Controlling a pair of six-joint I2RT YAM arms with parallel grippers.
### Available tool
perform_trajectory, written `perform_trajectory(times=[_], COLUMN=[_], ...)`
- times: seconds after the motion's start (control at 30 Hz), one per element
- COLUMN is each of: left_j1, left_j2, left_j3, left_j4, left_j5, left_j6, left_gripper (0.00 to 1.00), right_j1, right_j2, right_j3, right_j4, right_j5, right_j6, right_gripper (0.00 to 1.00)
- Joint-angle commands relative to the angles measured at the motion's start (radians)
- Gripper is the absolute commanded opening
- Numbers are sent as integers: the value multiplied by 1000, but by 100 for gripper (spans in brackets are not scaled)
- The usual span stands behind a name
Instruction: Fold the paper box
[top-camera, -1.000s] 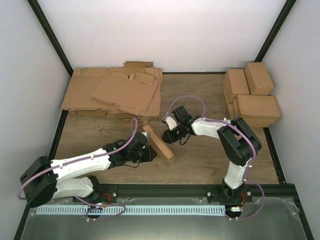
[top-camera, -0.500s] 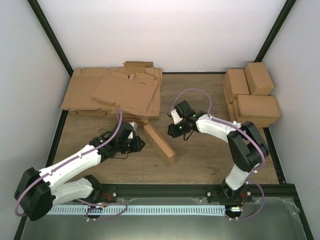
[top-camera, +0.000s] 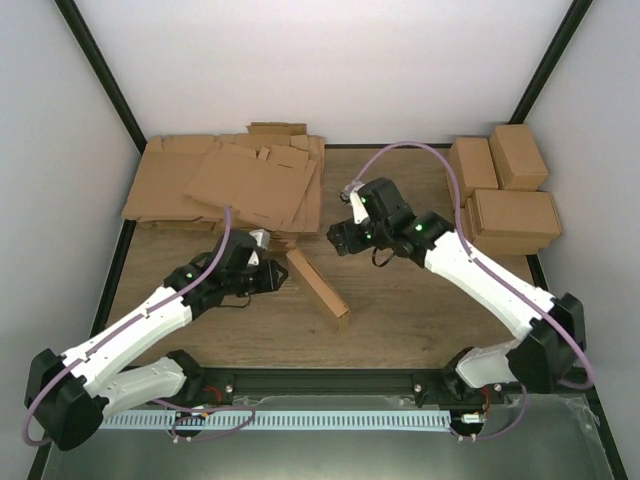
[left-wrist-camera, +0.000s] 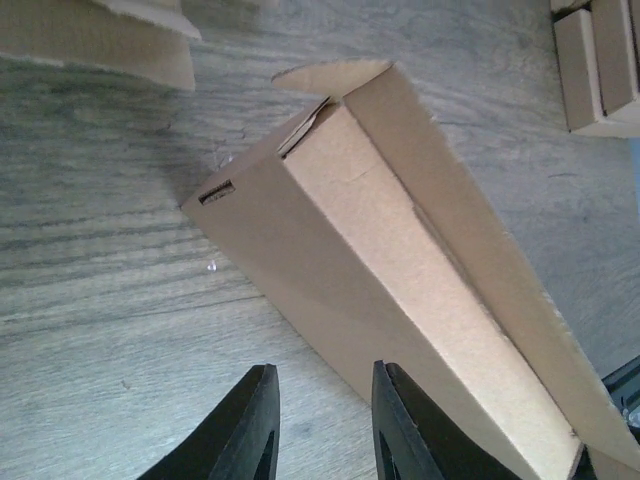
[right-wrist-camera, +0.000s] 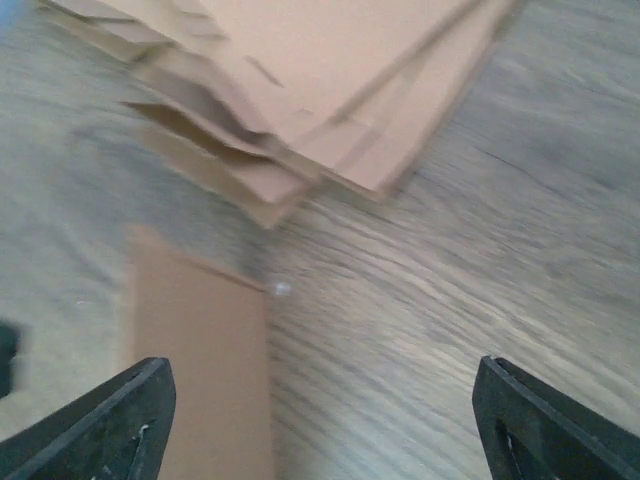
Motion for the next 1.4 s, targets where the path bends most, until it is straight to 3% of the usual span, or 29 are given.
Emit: perform_trajectory(times=[0.0,0.17,0.3,0.5,0.67,0.8,0.9,1.0,1.1,1.37], left_j1=[6,6,6,6,6,6,6,6,6,6], left_j2=[-29,-43,-81,-138,-160,-191,-220,-247,-285,-299], left_j3=[81,158,179,181,190,192,196,196,194,197], left_j4=[-67,-157,-166,-158,-182,-187,-189,-186,-187,-212], left_j5=[-31,-105,-120,-178,-221,-250,-269,-291,-320,-337], left_j6=[53,71,84,100,108,130,157,184,199,217], left_gripper=[29,31,38,51,73,90,94,99,100,100], right_j1=[116,178,179,179,179,179,179,183,213,270], right_j2=[-112,-167,-125,-108,-207,-252,-244,-148,-69,-69], right_j3=[-24,-69,1,34,-56,-99,-77,21,79,46], right_j4=[110,171,77,38,157,205,180,46,-60,-68], right_j5=[-42,-57,27,103,-35,-54,-108,-186,-142,-51], right_j6=[-43,-150,18,111,54,65,36,22,24,56], right_gripper=[92,99,100,100,100,100,100,100,100,100])
